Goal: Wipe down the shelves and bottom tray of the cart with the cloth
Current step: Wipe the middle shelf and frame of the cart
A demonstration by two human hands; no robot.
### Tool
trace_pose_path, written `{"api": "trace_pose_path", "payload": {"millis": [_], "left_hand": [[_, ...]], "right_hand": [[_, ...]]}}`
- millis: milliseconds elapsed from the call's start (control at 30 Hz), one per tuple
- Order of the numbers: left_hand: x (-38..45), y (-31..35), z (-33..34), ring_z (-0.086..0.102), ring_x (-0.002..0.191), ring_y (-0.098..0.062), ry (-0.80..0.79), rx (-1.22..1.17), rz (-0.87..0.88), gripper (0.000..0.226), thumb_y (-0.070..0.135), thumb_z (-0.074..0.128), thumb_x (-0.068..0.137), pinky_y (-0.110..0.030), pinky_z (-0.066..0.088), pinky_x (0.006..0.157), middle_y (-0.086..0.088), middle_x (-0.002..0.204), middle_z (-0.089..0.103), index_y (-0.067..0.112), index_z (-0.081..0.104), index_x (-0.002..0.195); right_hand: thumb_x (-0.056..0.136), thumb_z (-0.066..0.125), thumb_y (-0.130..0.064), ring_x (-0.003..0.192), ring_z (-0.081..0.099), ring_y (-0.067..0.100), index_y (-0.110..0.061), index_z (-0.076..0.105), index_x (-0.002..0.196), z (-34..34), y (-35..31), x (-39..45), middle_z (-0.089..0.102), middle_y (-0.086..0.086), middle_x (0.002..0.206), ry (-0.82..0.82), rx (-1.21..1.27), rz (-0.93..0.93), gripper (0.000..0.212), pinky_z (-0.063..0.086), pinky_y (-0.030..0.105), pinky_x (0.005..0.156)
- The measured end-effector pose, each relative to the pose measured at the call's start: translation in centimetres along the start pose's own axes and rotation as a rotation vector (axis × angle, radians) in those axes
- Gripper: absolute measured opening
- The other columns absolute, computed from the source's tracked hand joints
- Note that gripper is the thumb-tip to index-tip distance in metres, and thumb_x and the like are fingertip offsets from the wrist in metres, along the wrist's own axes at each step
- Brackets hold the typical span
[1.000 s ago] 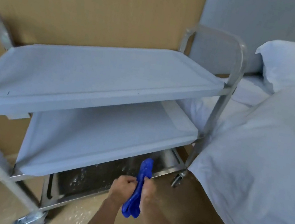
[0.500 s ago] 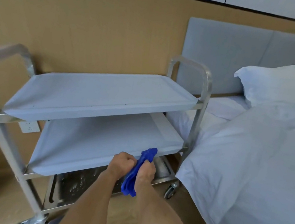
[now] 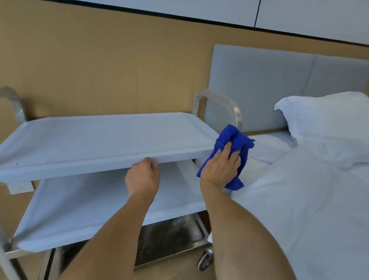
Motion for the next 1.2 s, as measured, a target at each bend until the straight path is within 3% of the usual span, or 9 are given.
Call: {"api": "trace_pose_path", "payload": {"millis": [200,333,433,600,767,833,967,1067,1200], "left_hand": [[1.0,1.0,0.2,0.059,0.067,-0.028,0.024,0.056,0.006,0.028,0.022,0.041,0.097,-0.032,0.05,0.062,-0.007,0.069,0.061,0.013,0.062,0.079],[1.3,-1.2,-1.5,0.049,0.05,-0.025,0.077,0.04,0.044,0.036,0.029,0.042,0.094,-0.026,0.034,0.05,-0.003,0.051,0.05,0.013,0.052,0.064],[2.1,-2.7,-2.3,0.05,0.055,-0.031,0.051,0.102,0.127,0.034,0.028,0.043,0.095,-0.029,0.033,0.052,-0.006,0.054,0.051,0.013,0.048,0.065],[0.7,-2.1,-3.6,0.047,0.056,-0.025,0.052,0.019,0.081,0.031,0.023,0.044,0.093,-0.03,0.032,0.056,-0.002,0.055,0.047,0.012,0.046,0.063],[0.3,-5.3,-6.0,0.045,0.058,-0.027,0.14,0.136,0.095,0.026,0.021,0.046,0.093,-0.029,0.031,0.057,-0.004,0.059,0.047,0.01,0.049,0.071],[0.5,-5.9,-5.9,0.048,0.058,-0.028,0.147,0.154,0.138,0.026,0.022,0.048,0.094,-0.029,0.031,0.057,-0.004,0.059,0.049,0.009,0.052,0.071],[1.2,-5.9,-4.2,0.049,0.063,-0.028,0.168,0.09,0.088,0.023,0.018,0.05,0.096,-0.033,0.037,0.059,-0.011,0.071,0.061,0.006,0.054,0.077],[1.6,-5.8,-3.2,0.052,0.07,-0.032,0.191,0.027,0.017,0.017,0.01,0.049,0.093,-0.036,0.035,0.062,-0.015,0.079,0.063,0.004,0.055,0.079],[1.6,-5.9,-3.1,0.056,0.076,-0.037,0.173,0.024,0.029,0.015,0.01,0.05,0.093,-0.038,0.038,0.064,-0.016,0.083,0.064,0.002,0.056,0.081]], "right_hand": [[0.102,0.037,-0.034,0.122,0.048,0.029,-0.019,0.047,0.136,2.7,1.1,4.8,0.055,0.012,0.129,-0.041,-0.234,-0.354,0.038,0.041,0.046,0.099],[0.102,0.037,-0.033,0.129,0.045,0.032,-0.018,0.056,0.127,4.1,-0.4,3.7,0.055,0.013,0.133,-0.007,-0.176,-0.254,0.034,0.035,0.054,0.105],[0.101,0.035,-0.033,0.127,0.047,0.034,-0.017,0.062,0.117,4.5,-3.8,0.2,0.058,0.015,0.128,-0.006,-0.101,-0.238,0.035,0.035,0.056,0.104],[0.098,0.034,-0.031,0.133,0.043,0.034,-0.021,0.058,0.131,5.1,-9.6,-9.5,0.052,0.015,0.14,-0.118,0.041,-0.393,0.042,0.029,0.054,0.111],[0.099,0.035,-0.043,0.135,0.041,0.032,-0.024,0.049,0.141,3.7,-6.9,-6.5,0.052,0.011,0.141,-0.216,-0.073,-0.572,0.048,0.027,0.051,0.113],[0.101,0.031,-0.047,0.139,0.037,0.033,-0.024,0.043,0.146,3.5,-4.5,-3.8,0.045,0.014,0.147,-0.201,-0.112,-0.489,0.052,0.025,0.052,0.115],[0.105,0.031,-0.046,0.15,0.009,0.039,-0.025,0.026,0.156,3.2,0.6,2.7,0.01,0.021,0.163,-0.256,-0.012,-0.06,0.055,0.015,0.053,0.121],[0.107,0.03,-0.043,0.151,0.001,0.039,-0.024,0.024,0.157,3.7,0.5,3.7,0.002,0.021,0.164,-0.293,-0.03,-0.089,0.054,0.01,0.053,0.123],[0.104,0.019,-0.04,0.151,0.005,0.043,-0.018,0.029,0.156,5.0,-2.9,-2.3,0.014,0.024,0.163,-0.222,-0.121,-0.296,0.057,0.005,0.054,0.122]]}}
Point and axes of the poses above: each hand's wrist, its own x-axis towards the middle knuckle, its own z-axis out of the palm, y = z × x, the point moved 2 cm from there along x, towards the middle knuckle
